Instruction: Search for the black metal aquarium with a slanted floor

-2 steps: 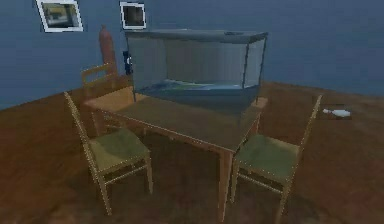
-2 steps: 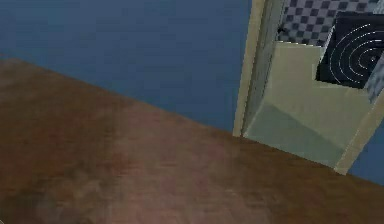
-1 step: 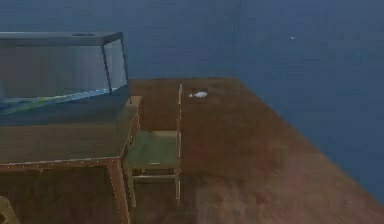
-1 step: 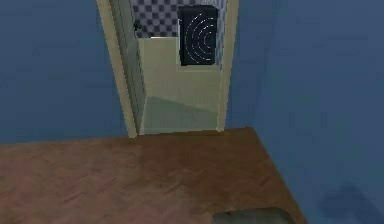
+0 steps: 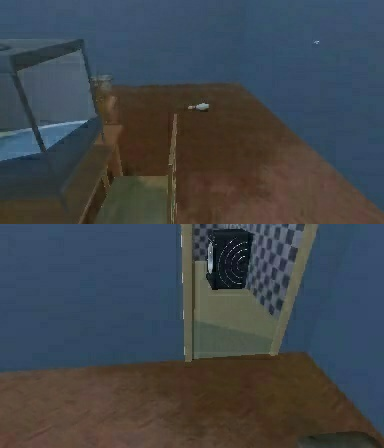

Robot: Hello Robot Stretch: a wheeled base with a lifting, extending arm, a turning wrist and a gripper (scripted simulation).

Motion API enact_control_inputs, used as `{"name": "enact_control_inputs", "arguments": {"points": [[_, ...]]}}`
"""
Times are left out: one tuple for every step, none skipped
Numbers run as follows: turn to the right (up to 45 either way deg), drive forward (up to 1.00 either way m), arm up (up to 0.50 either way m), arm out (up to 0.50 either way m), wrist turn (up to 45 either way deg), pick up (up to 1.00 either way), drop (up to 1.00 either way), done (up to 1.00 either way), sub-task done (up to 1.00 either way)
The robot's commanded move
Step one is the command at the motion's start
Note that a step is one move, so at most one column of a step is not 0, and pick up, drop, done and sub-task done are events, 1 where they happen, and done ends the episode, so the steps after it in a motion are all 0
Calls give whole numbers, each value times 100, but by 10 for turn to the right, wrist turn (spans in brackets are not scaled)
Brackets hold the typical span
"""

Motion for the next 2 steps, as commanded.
{"name": "enact_control_inputs", "arguments": {"points": [[-450, 0, 0, 0, 0, 0, 0, 0, 0], [0, 0, 0, 0, 0, 0, 0, 100, 0]]}}
